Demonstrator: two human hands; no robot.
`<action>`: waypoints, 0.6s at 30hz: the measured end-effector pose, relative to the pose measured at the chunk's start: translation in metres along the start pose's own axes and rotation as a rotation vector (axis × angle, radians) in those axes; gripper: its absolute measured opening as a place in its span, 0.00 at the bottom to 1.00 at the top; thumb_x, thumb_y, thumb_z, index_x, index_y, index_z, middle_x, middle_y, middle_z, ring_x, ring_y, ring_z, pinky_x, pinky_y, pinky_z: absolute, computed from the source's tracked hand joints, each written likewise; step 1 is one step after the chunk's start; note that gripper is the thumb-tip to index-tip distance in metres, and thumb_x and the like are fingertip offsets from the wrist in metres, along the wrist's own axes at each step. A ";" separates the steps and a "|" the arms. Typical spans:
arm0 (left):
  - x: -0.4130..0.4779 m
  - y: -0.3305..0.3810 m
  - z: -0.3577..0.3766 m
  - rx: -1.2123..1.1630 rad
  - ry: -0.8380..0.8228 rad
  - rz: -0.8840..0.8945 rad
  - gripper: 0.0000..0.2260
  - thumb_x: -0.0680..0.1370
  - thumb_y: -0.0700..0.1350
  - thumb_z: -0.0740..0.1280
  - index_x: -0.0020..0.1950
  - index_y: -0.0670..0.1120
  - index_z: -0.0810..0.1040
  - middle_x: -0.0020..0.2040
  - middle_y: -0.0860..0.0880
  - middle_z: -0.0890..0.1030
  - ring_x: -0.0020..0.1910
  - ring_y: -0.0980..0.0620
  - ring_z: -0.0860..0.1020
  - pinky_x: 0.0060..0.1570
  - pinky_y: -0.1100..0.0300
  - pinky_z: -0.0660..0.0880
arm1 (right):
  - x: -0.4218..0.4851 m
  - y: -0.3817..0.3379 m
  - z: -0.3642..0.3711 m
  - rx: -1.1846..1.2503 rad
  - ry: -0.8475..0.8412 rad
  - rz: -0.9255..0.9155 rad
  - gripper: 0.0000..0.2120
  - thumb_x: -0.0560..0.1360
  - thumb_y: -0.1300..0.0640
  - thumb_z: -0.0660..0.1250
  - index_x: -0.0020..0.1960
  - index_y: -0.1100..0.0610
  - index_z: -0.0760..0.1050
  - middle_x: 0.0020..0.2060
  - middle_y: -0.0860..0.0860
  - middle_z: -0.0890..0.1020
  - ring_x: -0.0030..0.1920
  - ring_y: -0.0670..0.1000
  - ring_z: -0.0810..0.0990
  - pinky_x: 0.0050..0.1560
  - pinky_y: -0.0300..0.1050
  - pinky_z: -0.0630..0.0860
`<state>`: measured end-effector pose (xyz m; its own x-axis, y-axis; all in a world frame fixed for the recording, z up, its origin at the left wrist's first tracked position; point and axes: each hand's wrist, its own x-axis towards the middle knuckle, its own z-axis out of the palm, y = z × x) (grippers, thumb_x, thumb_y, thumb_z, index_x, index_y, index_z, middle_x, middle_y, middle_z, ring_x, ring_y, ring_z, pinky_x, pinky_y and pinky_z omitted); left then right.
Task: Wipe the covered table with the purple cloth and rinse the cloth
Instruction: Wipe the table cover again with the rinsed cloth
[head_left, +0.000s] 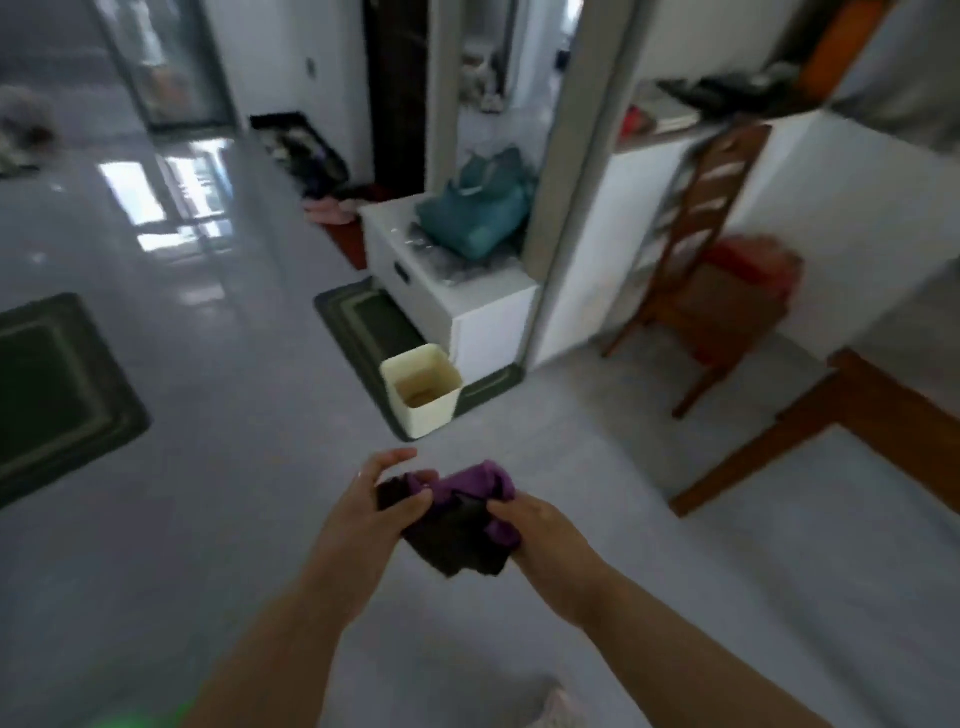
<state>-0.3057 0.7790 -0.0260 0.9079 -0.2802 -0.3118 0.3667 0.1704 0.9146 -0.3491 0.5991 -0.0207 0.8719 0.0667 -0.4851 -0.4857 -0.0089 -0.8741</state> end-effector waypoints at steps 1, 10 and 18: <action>0.019 0.001 0.050 0.077 -0.090 0.000 0.16 0.69 0.39 0.72 0.53 0.53 0.75 0.52 0.44 0.80 0.52 0.45 0.80 0.54 0.49 0.77 | -0.018 -0.001 -0.050 0.020 0.108 -0.026 0.13 0.76 0.53 0.61 0.52 0.58 0.79 0.50 0.57 0.83 0.55 0.55 0.79 0.61 0.45 0.73; 0.111 -0.072 0.511 0.352 -0.557 -0.011 0.11 0.70 0.43 0.72 0.45 0.57 0.75 0.59 0.45 0.75 0.60 0.43 0.74 0.62 0.44 0.71 | -0.169 0.035 -0.417 0.498 0.894 -0.149 0.08 0.78 0.59 0.59 0.43 0.58 0.74 0.41 0.55 0.79 0.47 0.55 0.76 0.54 0.48 0.71; 0.127 -0.119 0.747 0.241 -0.720 -0.169 0.09 0.74 0.34 0.66 0.47 0.48 0.74 0.56 0.44 0.74 0.58 0.44 0.73 0.55 0.54 0.72 | -0.231 0.045 -0.598 0.973 1.119 -0.280 0.08 0.78 0.59 0.58 0.50 0.58 0.75 0.46 0.57 0.82 0.46 0.55 0.81 0.39 0.47 0.79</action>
<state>-0.3859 0.0170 0.0181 0.4580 -0.8427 -0.2831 0.3588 -0.1161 0.9262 -0.5345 -0.0132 0.0373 0.3191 -0.8228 -0.4702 0.2398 0.5501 -0.7999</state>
